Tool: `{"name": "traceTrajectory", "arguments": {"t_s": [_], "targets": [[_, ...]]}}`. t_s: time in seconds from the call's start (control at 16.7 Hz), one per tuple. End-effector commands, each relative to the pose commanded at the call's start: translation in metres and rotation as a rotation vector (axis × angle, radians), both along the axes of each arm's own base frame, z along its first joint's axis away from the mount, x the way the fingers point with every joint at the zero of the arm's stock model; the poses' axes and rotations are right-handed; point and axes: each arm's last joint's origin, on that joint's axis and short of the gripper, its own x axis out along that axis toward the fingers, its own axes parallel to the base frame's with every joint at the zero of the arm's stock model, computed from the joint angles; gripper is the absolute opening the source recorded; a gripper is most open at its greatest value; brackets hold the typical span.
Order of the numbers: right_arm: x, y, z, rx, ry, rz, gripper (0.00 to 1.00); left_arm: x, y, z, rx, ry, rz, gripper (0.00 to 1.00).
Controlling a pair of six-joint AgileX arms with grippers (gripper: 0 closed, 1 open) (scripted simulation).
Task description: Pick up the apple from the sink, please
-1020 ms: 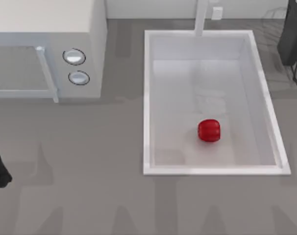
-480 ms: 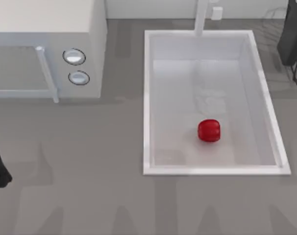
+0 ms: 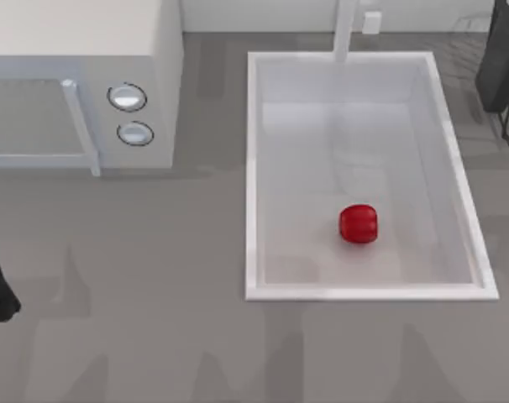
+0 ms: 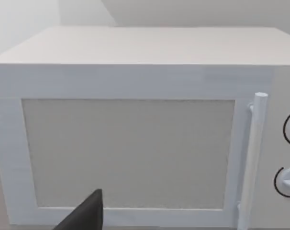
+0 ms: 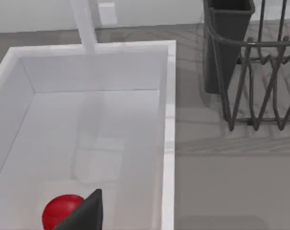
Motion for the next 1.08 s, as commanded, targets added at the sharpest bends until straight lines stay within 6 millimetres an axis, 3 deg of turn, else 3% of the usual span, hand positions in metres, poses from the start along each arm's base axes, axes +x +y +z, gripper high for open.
{"name": "traceTrajectory", "arguments": {"t_s": [0.24, 0.48, 0.78, 1.08], "targets": [[0.058, 0.021, 0.034, 0.024, 0.267, 0.032, 1.00, 0.000, 0.000, 0.000, 0.000, 0.000, 0.000, 1.00], [0.133, 0.057, 0.040, 0.020, 0.547, 0.047, 1.00, 0.000, 0.000, 0.000, 0.000, 0.000, 0.000, 1.00], [0.215, 0.113, 0.001, -0.024, 0.860, 0.037, 1.00, 0.000, 0.000, 0.000, 0.000, 0.000, 0.000, 1.00], [0.260, 0.159, -0.056, -0.085, 1.082, 0.010, 1.00, 0.000, 0.000, 0.000, 0.000, 0.000, 0.000, 1.00]]}}
